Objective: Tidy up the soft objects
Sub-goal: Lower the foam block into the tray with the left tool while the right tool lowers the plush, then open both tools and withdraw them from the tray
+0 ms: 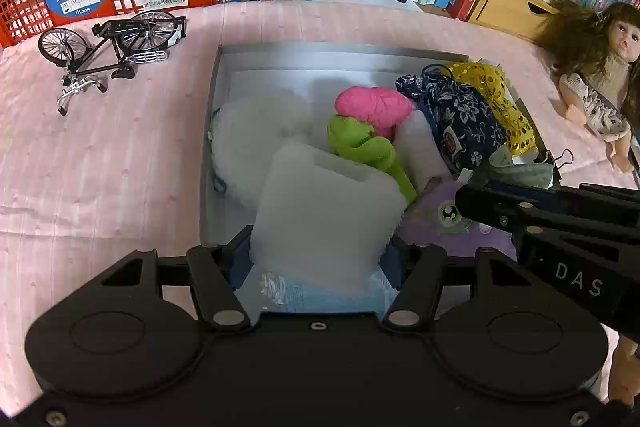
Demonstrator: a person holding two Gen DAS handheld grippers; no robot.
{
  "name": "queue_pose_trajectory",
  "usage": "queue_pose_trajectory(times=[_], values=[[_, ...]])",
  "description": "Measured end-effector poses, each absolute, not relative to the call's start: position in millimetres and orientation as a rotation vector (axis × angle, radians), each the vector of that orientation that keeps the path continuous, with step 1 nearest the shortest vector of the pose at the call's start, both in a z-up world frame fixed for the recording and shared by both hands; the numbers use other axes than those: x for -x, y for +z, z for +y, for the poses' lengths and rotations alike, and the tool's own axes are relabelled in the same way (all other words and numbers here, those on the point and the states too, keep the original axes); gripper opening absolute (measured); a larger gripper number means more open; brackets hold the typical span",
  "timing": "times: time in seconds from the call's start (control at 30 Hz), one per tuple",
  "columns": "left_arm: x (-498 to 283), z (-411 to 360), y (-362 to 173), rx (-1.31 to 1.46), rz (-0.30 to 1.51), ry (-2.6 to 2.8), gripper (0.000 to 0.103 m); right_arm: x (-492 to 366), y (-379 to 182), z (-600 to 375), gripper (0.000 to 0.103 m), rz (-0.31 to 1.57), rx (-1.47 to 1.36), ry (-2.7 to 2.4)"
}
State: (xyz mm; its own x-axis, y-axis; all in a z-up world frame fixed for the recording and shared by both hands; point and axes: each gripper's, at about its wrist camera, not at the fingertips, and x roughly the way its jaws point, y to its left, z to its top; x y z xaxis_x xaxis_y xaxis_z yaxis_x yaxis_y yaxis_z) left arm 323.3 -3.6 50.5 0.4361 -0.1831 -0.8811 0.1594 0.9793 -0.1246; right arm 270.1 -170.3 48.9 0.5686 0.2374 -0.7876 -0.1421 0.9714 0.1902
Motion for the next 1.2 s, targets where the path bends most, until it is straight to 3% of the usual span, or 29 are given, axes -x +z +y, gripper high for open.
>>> queue_pose_trajectory(times=[0.3,0.4,1.2], values=[[-315,-4,57,0.004,1.062,-0.199,0.066,-265,54,-173,0.034,0.913,-0.12,0.233],[-309,-3,65,0.003,1.035,-0.197,0.071,-260,60,-175,0.049,0.89,-0.113,0.233],[-176,14,135,0.05,0.643,-0.217,0.085,-136,128,-201,0.084,0.471,-0.028,0.189]])
